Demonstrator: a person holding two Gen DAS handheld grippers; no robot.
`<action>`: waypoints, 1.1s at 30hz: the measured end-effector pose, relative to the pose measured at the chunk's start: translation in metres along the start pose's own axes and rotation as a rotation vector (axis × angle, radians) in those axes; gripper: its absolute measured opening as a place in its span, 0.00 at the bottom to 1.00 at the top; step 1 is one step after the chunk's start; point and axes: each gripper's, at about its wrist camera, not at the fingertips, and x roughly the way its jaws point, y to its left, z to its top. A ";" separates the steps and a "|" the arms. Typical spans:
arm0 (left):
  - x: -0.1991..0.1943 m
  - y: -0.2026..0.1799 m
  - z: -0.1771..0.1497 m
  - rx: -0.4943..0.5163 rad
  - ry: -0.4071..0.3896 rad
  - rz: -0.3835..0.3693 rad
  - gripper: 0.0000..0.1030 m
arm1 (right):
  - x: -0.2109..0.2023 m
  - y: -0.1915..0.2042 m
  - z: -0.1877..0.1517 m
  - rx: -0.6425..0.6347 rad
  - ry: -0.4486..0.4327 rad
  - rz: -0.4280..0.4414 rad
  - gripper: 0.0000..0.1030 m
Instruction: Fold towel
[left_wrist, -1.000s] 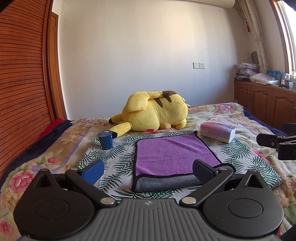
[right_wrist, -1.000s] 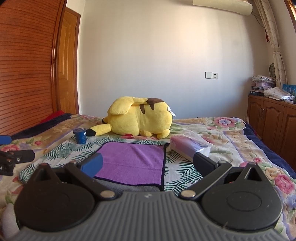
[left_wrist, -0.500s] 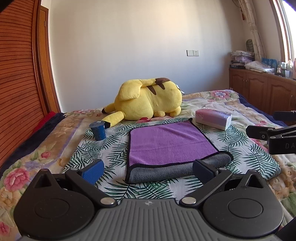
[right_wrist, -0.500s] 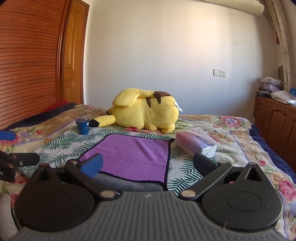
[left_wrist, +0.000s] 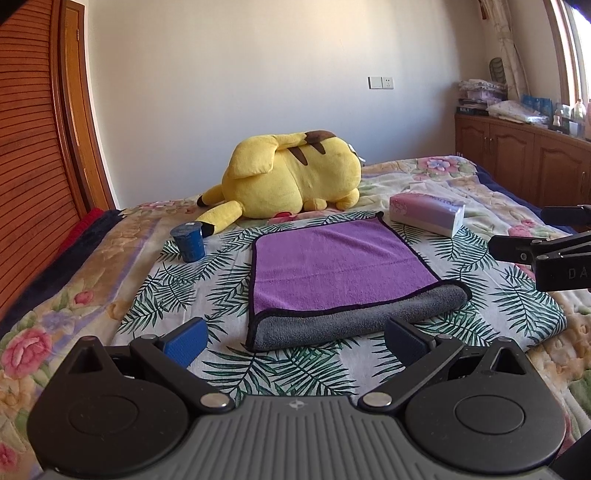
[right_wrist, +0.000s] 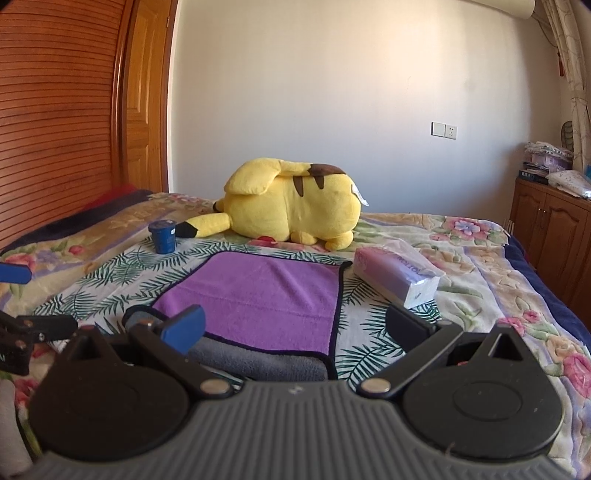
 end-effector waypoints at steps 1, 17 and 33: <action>0.003 0.001 0.001 -0.001 0.007 -0.003 0.84 | 0.001 0.000 0.000 -0.002 0.003 0.002 1.00; 0.041 0.021 0.007 -0.051 0.082 -0.032 0.69 | 0.042 -0.007 -0.002 -0.021 0.117 0.034 0.84; 0.084 0.040 0.012 -0.054 0.131 -0.065 0.55 | 0.078 -0.018 -0.008 -0.018 0.217 0.097 0.72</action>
